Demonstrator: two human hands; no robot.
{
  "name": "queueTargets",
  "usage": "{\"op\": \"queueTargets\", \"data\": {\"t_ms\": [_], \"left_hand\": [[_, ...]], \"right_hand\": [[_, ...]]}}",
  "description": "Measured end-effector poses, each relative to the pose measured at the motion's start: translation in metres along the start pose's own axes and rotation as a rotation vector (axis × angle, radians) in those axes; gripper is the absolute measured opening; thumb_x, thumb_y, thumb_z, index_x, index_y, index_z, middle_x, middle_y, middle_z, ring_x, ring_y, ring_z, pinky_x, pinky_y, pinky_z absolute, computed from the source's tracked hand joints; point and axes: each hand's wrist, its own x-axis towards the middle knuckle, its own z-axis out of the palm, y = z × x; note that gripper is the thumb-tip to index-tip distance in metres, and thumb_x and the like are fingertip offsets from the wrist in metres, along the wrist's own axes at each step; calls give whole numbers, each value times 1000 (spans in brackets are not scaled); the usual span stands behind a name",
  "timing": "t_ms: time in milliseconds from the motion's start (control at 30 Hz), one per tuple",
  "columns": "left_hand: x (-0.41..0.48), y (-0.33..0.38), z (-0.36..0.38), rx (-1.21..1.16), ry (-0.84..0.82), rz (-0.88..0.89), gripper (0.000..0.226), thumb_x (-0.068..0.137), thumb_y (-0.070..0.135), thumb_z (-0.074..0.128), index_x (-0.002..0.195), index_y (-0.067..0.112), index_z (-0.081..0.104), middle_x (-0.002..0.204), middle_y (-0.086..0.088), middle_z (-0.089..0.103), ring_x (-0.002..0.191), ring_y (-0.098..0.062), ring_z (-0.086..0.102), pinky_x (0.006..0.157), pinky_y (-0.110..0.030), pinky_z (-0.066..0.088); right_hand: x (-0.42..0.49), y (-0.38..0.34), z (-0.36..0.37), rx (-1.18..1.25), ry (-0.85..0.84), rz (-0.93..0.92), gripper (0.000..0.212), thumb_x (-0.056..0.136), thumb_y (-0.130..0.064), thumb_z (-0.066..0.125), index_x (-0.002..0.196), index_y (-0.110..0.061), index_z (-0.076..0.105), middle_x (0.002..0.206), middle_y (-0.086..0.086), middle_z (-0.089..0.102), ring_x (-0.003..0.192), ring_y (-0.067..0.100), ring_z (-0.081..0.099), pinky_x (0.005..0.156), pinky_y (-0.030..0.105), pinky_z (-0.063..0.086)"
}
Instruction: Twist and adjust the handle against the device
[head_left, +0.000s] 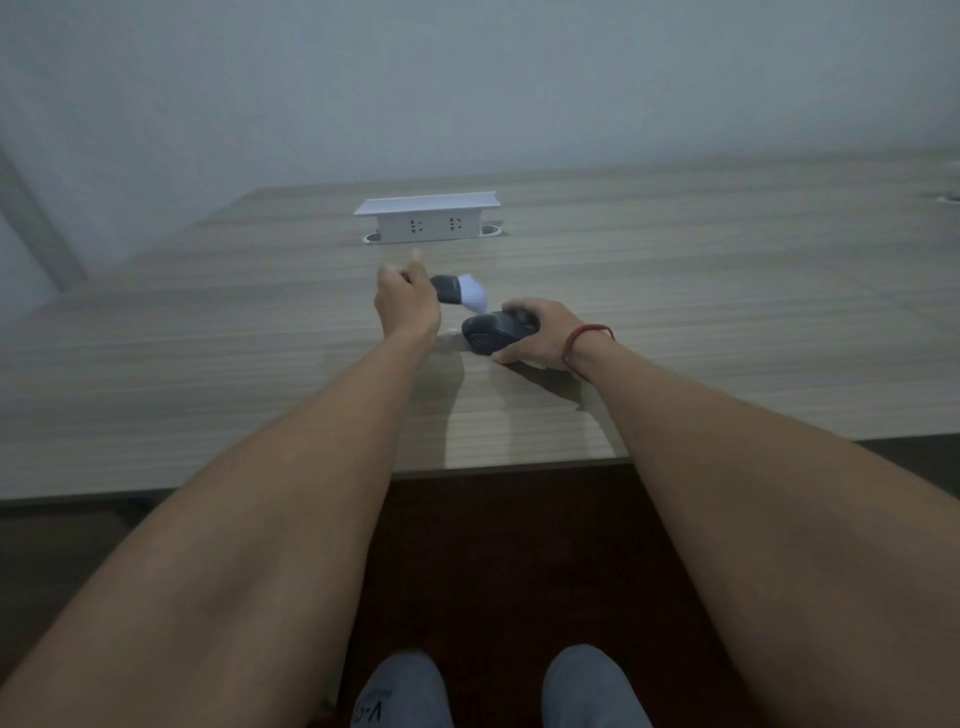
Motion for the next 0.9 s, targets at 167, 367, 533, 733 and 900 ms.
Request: {"op": "queueTargets", "data": {"t_ms": [167, 367, 533, 733, 900], "left_hand": [[-10, 3, -2, 185, -14, -10, 44, 101, 37, 35, 116, 0, 53, 104, -12, 56, 94, -28, 53, 79, -37, 40], [-7, 4, -1, -105, 55, -91, 39, 99, 42, 35, 97, 6, 50, 110, -21, 64, 103, -40, 64, 85, -47, 51], [-10, 1, 1, 153, -13, -28, 44, 102, 35, 34, 122, -1, 50, 124, -19, 58, 112, -34, 56, 78, -34, 36], [-13, 7, 0, 57, -8, 56, 36, 102, 35, 35, 112, 3, 49, 110, -16, 58, 95, -25, 53, 77, -34, 38], [-19, 5, 9, 187, -211, 164, 25, 98, 30, 47, 105, 6, 45, 107, -12, 57, 94, -23, 54, 76, -28, 37]], "right_hand": [[-4, -6, -2, 96, -19, 72, 67, 81, -4, 60, 143, -20, 40, 127, 10, 51, 77, 16, 56, 51, 17, 50], [-4, 2, 3, 99, 86, 75, 82, 71, -38, 78, 141, -18, 41, 145, 6, 44, 128, 23, 47, 104, 29, 40], [-3, 4, 2, -4, 65, 40, 77, 68, -35, 82, 135, -17, 49, 137, 5, 52, 124, 23, 51, 108, 37, 41], [-3, 5, 2, -3, 72, 27, 78, 65, -35, 84, 134, -18, 50, 136, 4, 53, 123, 22, 51, 108, 36, 42], [-2, 6, 3, -6, 74, 1, 71, 67, -31, 83, 130, -18, 54, 129, 5, 58, 119, 23, 55, 104, 35, 45]]}}
